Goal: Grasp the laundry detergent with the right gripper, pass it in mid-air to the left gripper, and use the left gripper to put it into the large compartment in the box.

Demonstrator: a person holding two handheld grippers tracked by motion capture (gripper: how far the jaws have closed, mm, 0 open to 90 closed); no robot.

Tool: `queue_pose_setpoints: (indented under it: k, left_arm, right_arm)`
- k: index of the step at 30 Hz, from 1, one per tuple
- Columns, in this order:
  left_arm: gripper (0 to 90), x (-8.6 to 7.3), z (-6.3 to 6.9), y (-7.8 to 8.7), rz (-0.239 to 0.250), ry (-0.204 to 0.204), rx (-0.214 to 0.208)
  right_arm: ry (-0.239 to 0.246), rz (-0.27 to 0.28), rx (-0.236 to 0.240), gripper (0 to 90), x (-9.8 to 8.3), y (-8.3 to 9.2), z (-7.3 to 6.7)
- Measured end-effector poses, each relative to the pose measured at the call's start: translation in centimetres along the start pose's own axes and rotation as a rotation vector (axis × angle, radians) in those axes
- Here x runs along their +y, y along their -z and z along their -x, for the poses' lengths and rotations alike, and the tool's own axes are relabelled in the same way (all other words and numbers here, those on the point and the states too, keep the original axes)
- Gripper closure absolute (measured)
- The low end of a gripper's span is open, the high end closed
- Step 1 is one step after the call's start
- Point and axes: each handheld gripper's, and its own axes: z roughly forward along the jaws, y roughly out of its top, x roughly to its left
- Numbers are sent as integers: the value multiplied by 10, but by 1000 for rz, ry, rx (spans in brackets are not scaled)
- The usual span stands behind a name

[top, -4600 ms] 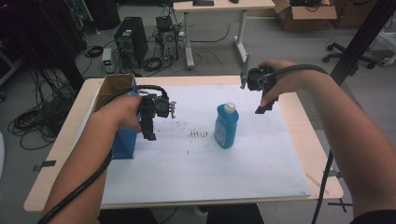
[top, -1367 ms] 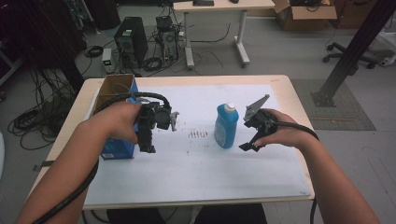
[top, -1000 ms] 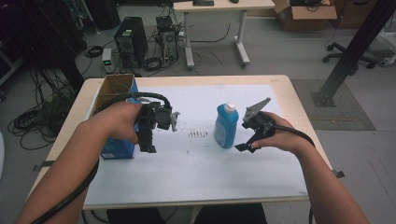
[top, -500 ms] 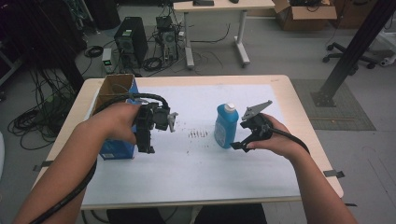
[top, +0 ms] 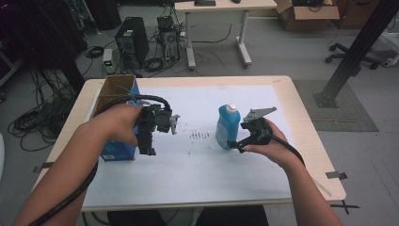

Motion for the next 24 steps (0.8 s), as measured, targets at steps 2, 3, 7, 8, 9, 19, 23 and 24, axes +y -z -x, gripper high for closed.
queue_pose_setpoints:
  k: [2,3,7,8,9,19,23,24]
  left_arm:
    - [4,-1,0,-1,-1,3,-4]
    - [4,-1,0,-1,-1,3,-4]
    - [4,0,-1,-3,-3,1,-11]
    - [4,1,-1,-3,-8,1,-12]
    - [5,1,-1,-3,-8,1,-12]
    - [4,5,-1,2,-5,-8,-5]
    - [4,6,0,2,-9,-8,-5]
    - [4,6,0,2,-11,-8,-5]
  right_arm:
    - [-31,34,-29,17,-1,0,0]
    - [-47,41,-23,21,-1,-1,1]
    - [-64,65,-26,17,-3,-5,-3]
    - [-68,73,-27,19,-4,-6,-4]
    - [-68,73,-27,19,-4,-6,-4]
    - [-129,170,-67,13,-10,-15,-13]
    - [-163,223,-104,10,-13,-16,-14]
    - [-171,225,-107,10,-13,-16,-14]
